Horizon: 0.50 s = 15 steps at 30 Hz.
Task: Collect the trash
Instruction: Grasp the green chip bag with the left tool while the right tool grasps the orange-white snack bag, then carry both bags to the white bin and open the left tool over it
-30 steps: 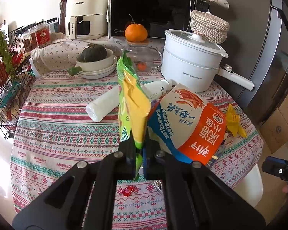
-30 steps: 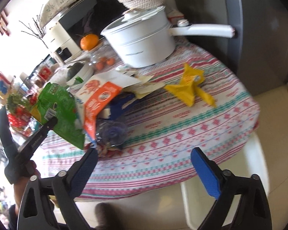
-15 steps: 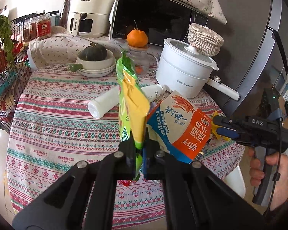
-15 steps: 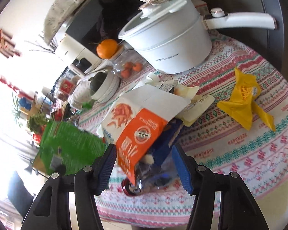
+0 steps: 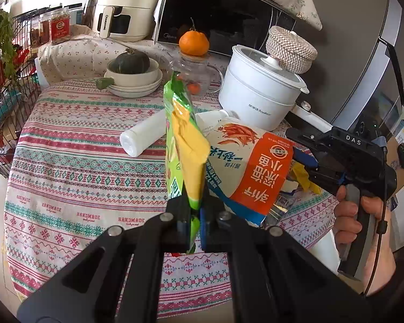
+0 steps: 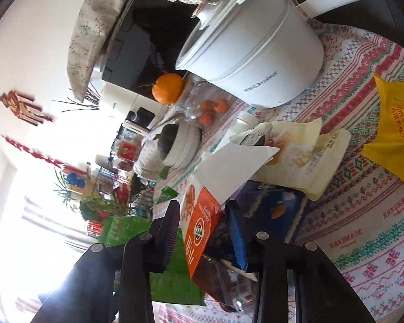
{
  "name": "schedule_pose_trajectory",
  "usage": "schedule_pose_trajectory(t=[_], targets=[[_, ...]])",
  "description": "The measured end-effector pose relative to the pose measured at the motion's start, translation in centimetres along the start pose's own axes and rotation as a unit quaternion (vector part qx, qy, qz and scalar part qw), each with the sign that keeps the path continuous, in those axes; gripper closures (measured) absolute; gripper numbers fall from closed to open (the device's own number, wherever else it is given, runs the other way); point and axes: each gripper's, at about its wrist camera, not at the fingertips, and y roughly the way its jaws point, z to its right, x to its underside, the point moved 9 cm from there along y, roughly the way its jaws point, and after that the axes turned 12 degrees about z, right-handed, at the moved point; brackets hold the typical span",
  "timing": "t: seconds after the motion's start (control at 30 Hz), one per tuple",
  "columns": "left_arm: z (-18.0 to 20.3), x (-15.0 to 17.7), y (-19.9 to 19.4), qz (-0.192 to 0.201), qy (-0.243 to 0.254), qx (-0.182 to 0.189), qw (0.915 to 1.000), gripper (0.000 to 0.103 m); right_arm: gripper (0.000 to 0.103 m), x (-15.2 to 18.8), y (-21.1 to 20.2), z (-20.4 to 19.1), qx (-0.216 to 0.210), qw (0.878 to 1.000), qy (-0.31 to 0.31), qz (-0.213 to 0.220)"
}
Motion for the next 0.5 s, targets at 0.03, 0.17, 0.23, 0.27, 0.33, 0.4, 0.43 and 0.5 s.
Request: schedule_pose_trajectory(t=[0.03, 0.17, 0.23, 0.27, 0.33, 0.4, 0.43, 0.5], targets=[[0.0, 0.1, 0.1, -0.003, -0.001, 0.001, 1.0000, 0.098, 0.067, 0.1, 0.2, -0.5, -0.006, 1.000, -0.002, 0.000], [0.2, 0.7, 0.7, -0.017, 0.004, -0.001, 0.9998, 0.098, 0.067, 1.2, 1.4, -2.3, -0.035, 0.999, 0.002, -0.019], [0.3, 1.1, 1.0, -0.026, 0.009, -0.002, 0.9996, 0.098, 0.067, 2.2, 2.1, -2.6, -0.032, 0.999, 0.003, -0.037], [0.4, 1.4, 1.1, -0.030, 0.011, -0.002, 0.9995, 0.098, 0.067, 2.9, 2.8, -2.7, -0.024, 0.999, -0.002, -0.049], [0.5, 1.7, 1.3, -0.037, 0.014, 0.001, 0.9992, 0.098, 0.067, 4.1, 3.8, -2.7, -0.002, 0.998, -0.015, -0.064], [0.5, 1.8, 1.2, -0.039, 0.014, 0.002, 0.9991, 0.098, 0.070, 5.2, 4.8, -2.9, 0.012, 0.997, -0.024, -0.077], [0.4, 1.7, 1.1, -0.037, 0.015, 0.001, 0.9992, 0.098, 0.082, 5.6, 5.2, -2.9, 0.020, 0.996, -0.029, -0.082], [0.2, 1.4, 0.8, -0.031, 0.018, -0.004, 0.9993, 0.098, 0.094, 6.6, 6.1, -2.9, 0.052, 0.993, -0.046, -0.092]])
